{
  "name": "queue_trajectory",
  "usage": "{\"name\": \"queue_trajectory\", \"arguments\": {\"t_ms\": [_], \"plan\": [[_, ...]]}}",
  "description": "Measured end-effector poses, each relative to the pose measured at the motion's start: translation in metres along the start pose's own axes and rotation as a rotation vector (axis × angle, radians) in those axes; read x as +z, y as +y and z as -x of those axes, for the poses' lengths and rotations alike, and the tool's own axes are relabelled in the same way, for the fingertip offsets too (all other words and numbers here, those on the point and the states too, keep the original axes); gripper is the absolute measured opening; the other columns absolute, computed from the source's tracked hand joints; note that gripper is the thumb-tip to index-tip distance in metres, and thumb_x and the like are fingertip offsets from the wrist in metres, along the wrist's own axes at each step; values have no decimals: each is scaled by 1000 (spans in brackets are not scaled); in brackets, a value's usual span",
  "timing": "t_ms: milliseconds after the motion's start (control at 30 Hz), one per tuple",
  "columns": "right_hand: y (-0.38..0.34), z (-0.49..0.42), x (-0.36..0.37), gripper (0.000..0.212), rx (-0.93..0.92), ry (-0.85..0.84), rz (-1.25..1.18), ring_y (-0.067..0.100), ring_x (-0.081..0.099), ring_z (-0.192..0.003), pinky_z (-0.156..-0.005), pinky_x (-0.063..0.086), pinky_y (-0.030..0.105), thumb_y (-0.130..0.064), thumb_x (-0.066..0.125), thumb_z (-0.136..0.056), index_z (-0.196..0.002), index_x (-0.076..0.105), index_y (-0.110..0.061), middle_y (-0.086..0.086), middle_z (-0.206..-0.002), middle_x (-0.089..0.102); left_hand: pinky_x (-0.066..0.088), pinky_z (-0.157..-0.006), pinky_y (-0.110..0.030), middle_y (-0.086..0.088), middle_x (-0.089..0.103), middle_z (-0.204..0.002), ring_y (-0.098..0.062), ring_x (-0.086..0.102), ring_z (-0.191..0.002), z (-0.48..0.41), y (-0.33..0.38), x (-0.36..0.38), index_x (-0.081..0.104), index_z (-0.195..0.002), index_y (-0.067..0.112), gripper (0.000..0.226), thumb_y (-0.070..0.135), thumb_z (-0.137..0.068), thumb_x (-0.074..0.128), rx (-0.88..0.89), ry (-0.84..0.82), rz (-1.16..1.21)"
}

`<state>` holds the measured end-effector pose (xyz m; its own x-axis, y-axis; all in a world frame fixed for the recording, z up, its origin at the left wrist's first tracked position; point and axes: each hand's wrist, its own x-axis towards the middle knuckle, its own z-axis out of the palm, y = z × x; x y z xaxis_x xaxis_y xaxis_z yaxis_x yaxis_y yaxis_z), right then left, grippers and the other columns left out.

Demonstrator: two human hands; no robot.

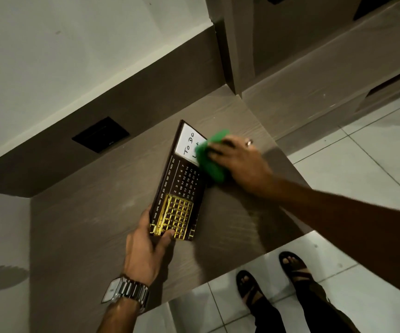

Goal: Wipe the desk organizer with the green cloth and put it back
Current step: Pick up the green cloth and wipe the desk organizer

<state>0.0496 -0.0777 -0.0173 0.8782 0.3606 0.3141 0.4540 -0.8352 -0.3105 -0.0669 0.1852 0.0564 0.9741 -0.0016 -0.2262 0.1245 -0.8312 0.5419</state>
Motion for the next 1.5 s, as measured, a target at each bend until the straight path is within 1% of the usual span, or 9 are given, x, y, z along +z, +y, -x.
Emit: {"name": "queue_trajectory", "arguments": {"t_ms": [200,400,500,667,900,1100,1167,1267,1500], "plan": [[11,-26,-10,36,97,-3,90,36,45,-119,-87,42,44,-12,58,-90,-125,63,-16,8,-132,57,44,-71,-20,11,60,-105,-5,59,-90,0,-4,1,37,-136,21,62,23,-81,67,-8,11,15],[-67,46,12,55,-200,-127,-25,32,43,-116,-81,48,46,-21,84,-63,-115,67,-21,4,-122,63,44,-66,-15,21,56,-97,4,57,-82,0,-6,2,36,-136,25,63,26,-81,68,4,14,1],[-38,19,1,46,-35,-69,67,34,50,-112,-80,47,44,-14,74,-72,-117,67,-18,7,-122,63,53,-68,-25,16,59,-103,-5,62,-82,-2,-7,1,35,-136,23,64,28,-81,67,11,6,-16],[-6,-26,-13,34,251,2,235,30,49,-105,-78,42,40,-16,40,-90,-121,55,-16,9,-119,58,38,-67,-10,22,55,-94,11,51,-82,-2,-6,2,37,-135,22,63,28,-81,67,18,14,-17],[-73,48,3,48,-229,-154,-46,33,60,-102,-69,54,40,-16,85,-64,-110,71,-16,9,-118,67,49,-72,-20,5,63,-108,-5,61,-91,0,-2,-1,39,-134,16,60,24,-82,68,43,8,-3],[-1,-27,-12,47,177,5,77,34,50,-104,-76,48,43,-23,32,-87,-122,62,-14,13,-126,54,42,-72,-15,1,63,-113,-8,59,-95,0,-3,1,37,-136,16,63,21,-82,68,31,5,-1],[-1,-37,-11,35,218,50,133,30,50,-100,-71,45,38,-17,47,-86,-117,64,-14,10,-119,57,43,-73,-17,0,63,-114,-8,58,-95,-1,-3,1,37,-136,16,63,21,-82,68,23,8,2],[-34,-13,1,46,129,-4,79,33,54,-98,-68,48,39,-13,70,-73,-118,64,-12,13,-115,60,42,-72,-15,0,63,-113,-8,58,-94,0,-4,1,38,-135,17,62,21,-82,68,13,9,10],[-64,35,14,46,-157,-78,14,32,54,-95,-64,50,38,-17,67,-73,-119,65,-13,12,-113,61,39,-67,-9,7,62,-106,1,57,-85,-1,-4,0,39,-134,16,58,23,-83,67,47,-1,-3]]}}
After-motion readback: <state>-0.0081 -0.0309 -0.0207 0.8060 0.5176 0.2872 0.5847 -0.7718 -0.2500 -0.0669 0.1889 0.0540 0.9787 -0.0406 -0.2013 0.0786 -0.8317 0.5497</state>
